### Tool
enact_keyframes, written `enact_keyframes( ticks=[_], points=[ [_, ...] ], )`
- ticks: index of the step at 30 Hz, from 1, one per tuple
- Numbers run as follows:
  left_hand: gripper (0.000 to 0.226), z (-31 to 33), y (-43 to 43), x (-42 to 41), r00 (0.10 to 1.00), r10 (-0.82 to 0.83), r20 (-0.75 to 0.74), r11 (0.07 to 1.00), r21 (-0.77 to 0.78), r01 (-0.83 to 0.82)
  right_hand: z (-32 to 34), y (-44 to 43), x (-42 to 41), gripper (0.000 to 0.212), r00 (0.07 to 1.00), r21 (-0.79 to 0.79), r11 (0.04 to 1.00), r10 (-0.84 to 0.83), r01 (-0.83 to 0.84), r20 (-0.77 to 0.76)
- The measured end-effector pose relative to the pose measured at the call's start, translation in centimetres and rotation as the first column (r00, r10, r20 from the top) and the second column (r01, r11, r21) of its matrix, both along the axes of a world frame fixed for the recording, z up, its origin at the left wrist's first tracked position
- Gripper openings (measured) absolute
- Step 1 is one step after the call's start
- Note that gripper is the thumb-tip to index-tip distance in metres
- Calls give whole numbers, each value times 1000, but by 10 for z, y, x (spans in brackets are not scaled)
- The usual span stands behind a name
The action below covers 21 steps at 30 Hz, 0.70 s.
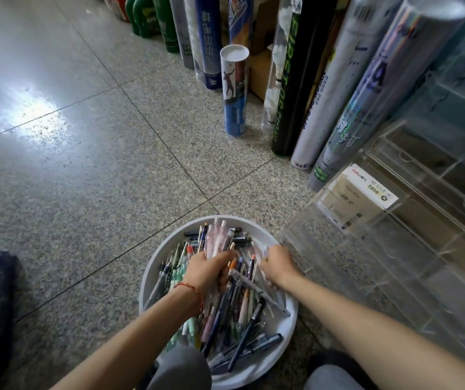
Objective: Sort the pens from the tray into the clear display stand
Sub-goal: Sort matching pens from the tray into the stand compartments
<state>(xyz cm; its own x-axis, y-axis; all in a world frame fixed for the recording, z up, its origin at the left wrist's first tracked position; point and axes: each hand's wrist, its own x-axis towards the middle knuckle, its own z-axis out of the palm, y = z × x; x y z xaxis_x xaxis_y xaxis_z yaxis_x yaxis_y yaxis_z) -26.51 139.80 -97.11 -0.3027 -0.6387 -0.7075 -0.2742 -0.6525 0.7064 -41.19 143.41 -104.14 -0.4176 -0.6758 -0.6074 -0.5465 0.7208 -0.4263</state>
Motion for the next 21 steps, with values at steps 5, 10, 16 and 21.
enact_keyframes(
  ticks=[5, 10, 16, 21],
  points=[
    [31, 5, 5, -3, 1000, 7, 26, 1000, -21, -7, 9, 1, 11, 22, 990, 74, 990, 124, -119, -66],
    [27, 6, 10, 3, 998, -51, 23, 999, -9, 51, 5, -1, 9, 21, 996, 51, 995, 84, -83, -11],
    [17, 10, 8, 2, 1000, -24, -16, 1000, 5, 24, -4, -4, 5, 34, 1000, 66, 998, -8, 9, -13],
    [26, 12, 5, -2, 1000, 1, 20, 1000, 2, -1, 18, 6, 8, 28, 988, -294, 943, -148, 155, 46]
  ],
)
